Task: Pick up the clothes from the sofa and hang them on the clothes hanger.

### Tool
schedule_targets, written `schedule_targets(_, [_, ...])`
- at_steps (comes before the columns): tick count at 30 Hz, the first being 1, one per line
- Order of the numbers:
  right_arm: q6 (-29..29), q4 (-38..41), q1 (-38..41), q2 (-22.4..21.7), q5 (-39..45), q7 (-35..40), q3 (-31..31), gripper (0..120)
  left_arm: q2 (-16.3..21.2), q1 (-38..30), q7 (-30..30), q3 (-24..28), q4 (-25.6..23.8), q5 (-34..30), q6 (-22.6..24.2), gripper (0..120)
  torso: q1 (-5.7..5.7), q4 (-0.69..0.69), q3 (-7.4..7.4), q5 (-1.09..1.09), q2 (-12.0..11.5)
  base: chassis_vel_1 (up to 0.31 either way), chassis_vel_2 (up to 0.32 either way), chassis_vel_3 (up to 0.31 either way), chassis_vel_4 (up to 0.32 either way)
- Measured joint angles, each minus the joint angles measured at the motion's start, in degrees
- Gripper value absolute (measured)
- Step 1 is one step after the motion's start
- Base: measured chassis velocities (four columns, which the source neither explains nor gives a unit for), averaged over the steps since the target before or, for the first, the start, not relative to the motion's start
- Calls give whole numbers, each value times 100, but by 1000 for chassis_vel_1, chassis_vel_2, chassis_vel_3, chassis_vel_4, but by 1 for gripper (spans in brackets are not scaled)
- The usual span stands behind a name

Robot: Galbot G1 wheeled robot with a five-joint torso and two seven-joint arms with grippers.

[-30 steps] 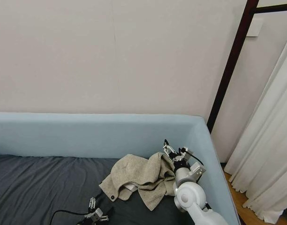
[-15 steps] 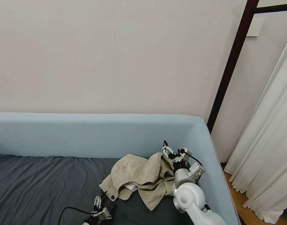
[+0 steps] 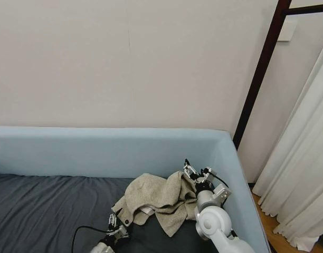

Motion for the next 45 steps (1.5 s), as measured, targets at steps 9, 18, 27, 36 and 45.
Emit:
schedule_targets(9, [-4,1,0,20,-2,7,-6,100,28,62,-123,3,-31,0,62,73,0,1,0,0,0,0,0,0,0])
schedule_targets(18, [-7,-6,0,30,-6,10,-32,100,52,41,-361,-23,-69,2,194,41,0,1,0,0,0,0,0,0,0])
schedule_targets(27, [-7,1,-34,6,-21,12,-36,100,52,40,-474,-88,-121,1,231,10,0,1,0,0,0,0,0,0,0])
schedule_targets(36, [-7,6,-39,36,-46,11,-56,100,183,242,-487,-260,-268,7,141,0,0,1,0,0,0,0,0,0,0])
schedule_targets(45, [23,-59,-204,-210,-408,-216,-245,100,286,69,-470,-346,-754,-720,-89,0,0,1,0,1,0,0,0,0,0])
